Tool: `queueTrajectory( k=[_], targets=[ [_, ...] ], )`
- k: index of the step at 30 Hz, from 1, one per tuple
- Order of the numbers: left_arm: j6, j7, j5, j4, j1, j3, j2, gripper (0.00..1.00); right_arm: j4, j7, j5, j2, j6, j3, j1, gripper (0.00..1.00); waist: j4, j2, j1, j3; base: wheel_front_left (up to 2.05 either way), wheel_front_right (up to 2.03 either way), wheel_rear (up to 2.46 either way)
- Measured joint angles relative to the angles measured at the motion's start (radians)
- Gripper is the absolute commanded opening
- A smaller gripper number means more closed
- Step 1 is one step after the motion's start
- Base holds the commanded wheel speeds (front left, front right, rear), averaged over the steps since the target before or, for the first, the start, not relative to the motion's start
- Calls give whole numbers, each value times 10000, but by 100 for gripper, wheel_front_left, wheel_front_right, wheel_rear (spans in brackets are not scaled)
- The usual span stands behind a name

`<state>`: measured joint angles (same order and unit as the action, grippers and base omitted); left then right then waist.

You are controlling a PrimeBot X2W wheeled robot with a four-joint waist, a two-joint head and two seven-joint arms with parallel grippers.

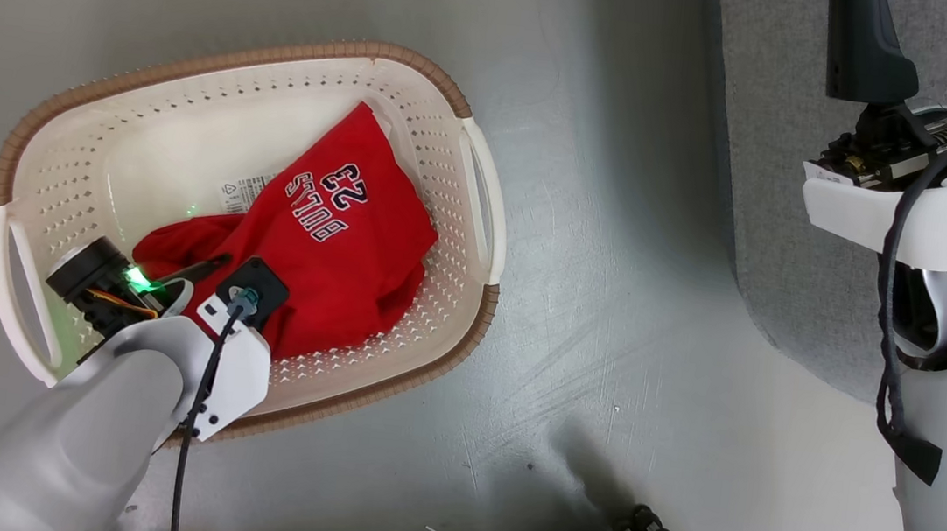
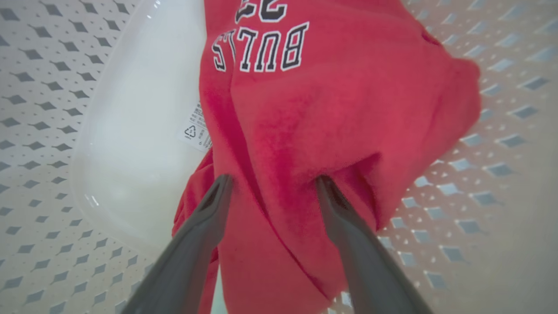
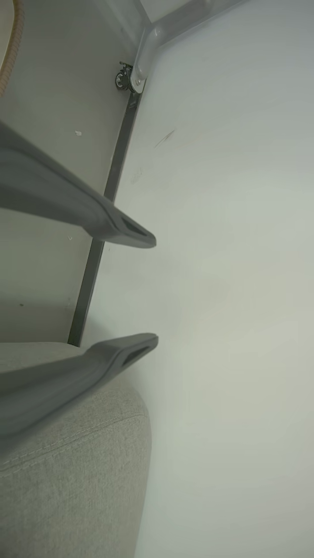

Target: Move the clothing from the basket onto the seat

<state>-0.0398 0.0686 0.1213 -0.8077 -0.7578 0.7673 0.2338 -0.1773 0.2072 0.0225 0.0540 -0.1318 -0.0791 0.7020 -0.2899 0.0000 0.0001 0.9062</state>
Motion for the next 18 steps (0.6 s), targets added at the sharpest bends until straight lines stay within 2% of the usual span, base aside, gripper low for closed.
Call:
queueTrajectory(
  k=[9, 10, 11, 12, 13, 14, 18],
  targets=[
    [186, -105, 56, -458, -190, -188, -157, 100, 113, 138, 79, -2, 0, -10, 108, 100, -125, 0, 0, 255, 0, 0, 0],
    [207, -134, 102, -489, -197, -230, -186, 91, 134, 146, 86, -2, 0, -10, 121, 100, -133, 0, 0, 276, 0, 0, 0],
    [207, -134, 102, -489, -197, -230, -186, 57, 134, 146, 86, -2, 0, -10, 121, 100, -133, 0, 0, 276, 0, 0, 0],
    [263, -180, 105, -520, -201, -267, -213, 45, 151, 150, 88, -2, 2, -10, 143, 100, -140, 0, 0, 294, 0, 0, 0],
    [295, -184, 105, -548, -220, -274, -226, 15, 161, 198, 88, -2, 0, -10, 157, 100, -147, 0, 0, 310, 0, 0, 0],
    [293, -184, 105, -598, -256, -270, -240, 0, 174, 205, 94, -4, 0, -10, 174, 100, -153, 0, 0, 325, 0, 0, 0],
    [293, -276, 105, -786, -353, -265, -316, 0, 261, 219, 100, -4, 0, -12, 209, 100, -165, 0, 0, 353, 0, 0, 0]
  ],
)
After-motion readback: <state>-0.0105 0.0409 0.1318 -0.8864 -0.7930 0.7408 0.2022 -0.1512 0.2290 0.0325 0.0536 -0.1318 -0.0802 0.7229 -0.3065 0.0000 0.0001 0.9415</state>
